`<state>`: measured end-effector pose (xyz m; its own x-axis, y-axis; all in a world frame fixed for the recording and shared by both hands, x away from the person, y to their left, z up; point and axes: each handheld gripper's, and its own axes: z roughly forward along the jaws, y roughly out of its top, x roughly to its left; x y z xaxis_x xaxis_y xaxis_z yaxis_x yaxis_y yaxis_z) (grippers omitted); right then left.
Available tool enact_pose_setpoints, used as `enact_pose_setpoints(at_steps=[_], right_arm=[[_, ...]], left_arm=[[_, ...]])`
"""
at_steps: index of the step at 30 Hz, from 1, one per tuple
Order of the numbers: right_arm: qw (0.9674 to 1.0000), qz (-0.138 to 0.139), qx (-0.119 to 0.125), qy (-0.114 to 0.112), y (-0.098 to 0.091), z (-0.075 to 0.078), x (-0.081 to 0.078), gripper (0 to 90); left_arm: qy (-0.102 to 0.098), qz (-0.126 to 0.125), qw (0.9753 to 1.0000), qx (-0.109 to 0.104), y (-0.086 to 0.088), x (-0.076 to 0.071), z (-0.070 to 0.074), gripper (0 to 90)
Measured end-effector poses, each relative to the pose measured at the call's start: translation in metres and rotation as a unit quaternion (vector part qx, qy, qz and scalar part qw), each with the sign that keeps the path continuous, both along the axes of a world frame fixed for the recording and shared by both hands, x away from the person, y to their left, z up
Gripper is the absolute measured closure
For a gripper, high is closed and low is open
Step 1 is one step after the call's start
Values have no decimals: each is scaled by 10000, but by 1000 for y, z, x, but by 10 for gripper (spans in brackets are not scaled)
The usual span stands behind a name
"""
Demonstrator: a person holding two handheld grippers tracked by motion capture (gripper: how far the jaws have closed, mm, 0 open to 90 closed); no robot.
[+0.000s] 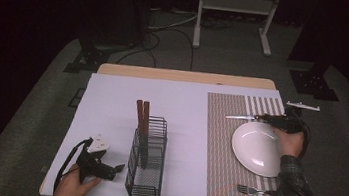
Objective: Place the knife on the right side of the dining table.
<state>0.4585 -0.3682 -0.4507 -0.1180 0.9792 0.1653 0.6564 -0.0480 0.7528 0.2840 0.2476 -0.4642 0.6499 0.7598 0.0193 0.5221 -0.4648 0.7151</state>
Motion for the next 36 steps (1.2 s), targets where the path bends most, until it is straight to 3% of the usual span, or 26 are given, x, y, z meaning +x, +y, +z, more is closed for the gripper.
enact_pose_setpoints(at_steps=[13,18,26,36], right_arm=[[9993,-135,112,329,0,-4,3,263],[9992,-152,42,365,1,-4,3,264],[9996,-170,-39,229,1,1,1,261],[9997,168,-156,-23,10,13,-9,202]], left_arm=[[1,-1,10000,0,0,0,0,0],[1,-2,10000,2,0,0,0,0],[1,-2,10000,3,0,0,0,0],[-4,-2,10000,1,0,0,0,0]])
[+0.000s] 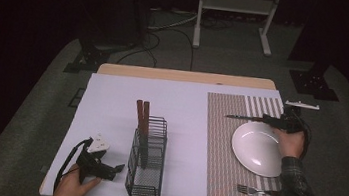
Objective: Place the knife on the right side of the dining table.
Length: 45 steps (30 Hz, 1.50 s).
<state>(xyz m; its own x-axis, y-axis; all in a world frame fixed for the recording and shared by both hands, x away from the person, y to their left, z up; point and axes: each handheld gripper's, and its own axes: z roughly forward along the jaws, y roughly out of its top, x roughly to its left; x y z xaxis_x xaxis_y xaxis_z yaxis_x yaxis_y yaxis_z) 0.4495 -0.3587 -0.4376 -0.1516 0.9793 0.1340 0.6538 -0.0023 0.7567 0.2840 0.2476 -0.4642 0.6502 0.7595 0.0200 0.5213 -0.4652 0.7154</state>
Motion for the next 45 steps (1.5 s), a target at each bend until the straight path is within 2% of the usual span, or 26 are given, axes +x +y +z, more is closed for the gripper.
enact_pose_setpoints(at_steps=[5,8,12,13,15,17,20,23,26,35,36,38,45], right_arm=[[9997,194,-86,-89,8,2,-2,127],[9990,425,-97,-91,15,2,-5,120],[9981,580,-91,-176,23,3,-9,94],[9979,589,-79,-270,26,4,-11,92],[9980,546,-105,-317,28,4,-12,92],[9981,449,-232,-358,33,5,-14,93],[9973,568,-226,-397,38,7,-21,93],[9958,724,-425,-354,44,7,-27,93],[9949,872,-368,-352,51,9,-36,93],[9873,1480,-294,-504,76,15,-65,94],[9851,1617,-282,-518,82,16,-71,94],[9841,1678,-275,-518,86,16,-74,94],[9742,2173,-306,-535,111,14,-93,94]], left_arm=[[-1,1,10000,0,0,0,0,0],[0,0,10000,0,0,0,0,0],[0,1,10000,-1,0,0,0,0],[2,0,10000,3,0,0,0,0],[-1,0,10000,-1,0,0,0,0],[-3,0,10000,-1,0,0,0,0],[1,2,10000,3,0,0,0,0],[2,0,10000,5,0,0,0,0],[1,1,10000,5,0,0,0,0],[11,-5,10000,11,0,0,0,0],[12,-3,10000,14,0,0,0,0],[14,-4,10000,15,0,0,0,0],[14,-4,10000,16,0,0,0,0]])
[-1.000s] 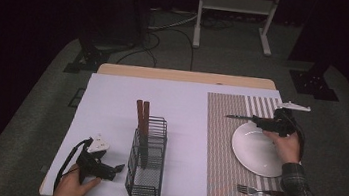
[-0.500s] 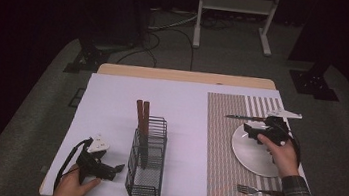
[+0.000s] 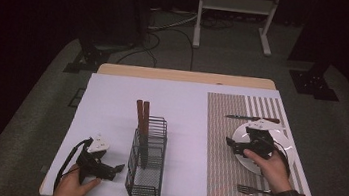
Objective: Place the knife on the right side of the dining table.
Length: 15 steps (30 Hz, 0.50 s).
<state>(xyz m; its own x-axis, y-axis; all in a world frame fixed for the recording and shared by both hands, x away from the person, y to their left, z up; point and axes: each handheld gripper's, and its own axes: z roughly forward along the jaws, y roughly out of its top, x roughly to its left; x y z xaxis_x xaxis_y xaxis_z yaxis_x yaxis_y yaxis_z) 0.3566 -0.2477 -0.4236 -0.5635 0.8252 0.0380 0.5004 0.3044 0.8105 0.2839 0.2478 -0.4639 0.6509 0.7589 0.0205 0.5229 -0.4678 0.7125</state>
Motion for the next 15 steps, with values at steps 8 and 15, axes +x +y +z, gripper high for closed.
enact_pose_setpoints(at_steps=[8,15], right_arm=[[9984,556,-66,71,31,-5,-16,94],[9937,1084,-201,185,65,-14,-28,94]], left_arm=[[-2,0,10000,-4,0,0,0,0],[-2,0,10000,-5,0,0,0,0]])
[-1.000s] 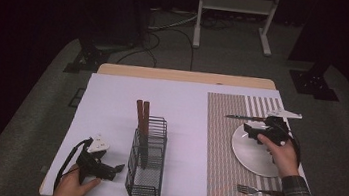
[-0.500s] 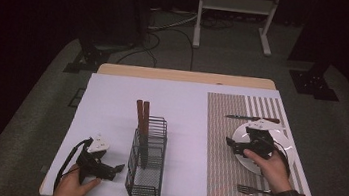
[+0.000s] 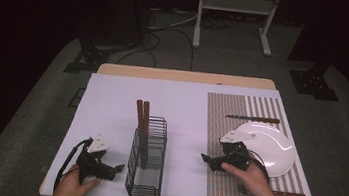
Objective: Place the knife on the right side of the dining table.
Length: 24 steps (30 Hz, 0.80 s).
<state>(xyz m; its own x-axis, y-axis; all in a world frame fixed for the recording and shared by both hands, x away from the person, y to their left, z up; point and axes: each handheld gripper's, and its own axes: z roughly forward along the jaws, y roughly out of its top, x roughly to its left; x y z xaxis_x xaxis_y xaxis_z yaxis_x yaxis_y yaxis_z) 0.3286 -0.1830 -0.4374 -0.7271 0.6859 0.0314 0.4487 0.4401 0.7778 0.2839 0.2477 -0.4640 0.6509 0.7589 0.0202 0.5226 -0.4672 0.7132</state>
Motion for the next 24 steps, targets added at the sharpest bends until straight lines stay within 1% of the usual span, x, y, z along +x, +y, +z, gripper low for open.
enact_pose_setpoints(at_steps=[2,5,6,7,9,10,19,24], right_arm=[[9998,175,-55,25,9,-3,-4,94],[9994,343,-89,64,20,-6,-8,94],[9990,408,-126,119,24,-7,-10,94],[9988,464,-130,72,27,-8,-11,94],[9981,570,-186,113,36,-10,-15,94],[9978,611,-224,109,39,-10,-16,94],[9952,927,-255,201,65,-16,-30,94],[9942,994,-340,243,73,-21,-34,94]], left_arm=[[4,-1,10000,5,0,0,0,0],[4,-1,10000,3,0,0,0,0],[-1,0,10000,0,0,0,0,0],[-2,1,10000,-2,0,0,0,0],[0,1,10000,2,0,0,0,0],[-1,2,10000,0,0,0,0,0],[-9,4,10000,-7,0,0,0,0],[-8,5,10000,-8,0,0,0,0]])
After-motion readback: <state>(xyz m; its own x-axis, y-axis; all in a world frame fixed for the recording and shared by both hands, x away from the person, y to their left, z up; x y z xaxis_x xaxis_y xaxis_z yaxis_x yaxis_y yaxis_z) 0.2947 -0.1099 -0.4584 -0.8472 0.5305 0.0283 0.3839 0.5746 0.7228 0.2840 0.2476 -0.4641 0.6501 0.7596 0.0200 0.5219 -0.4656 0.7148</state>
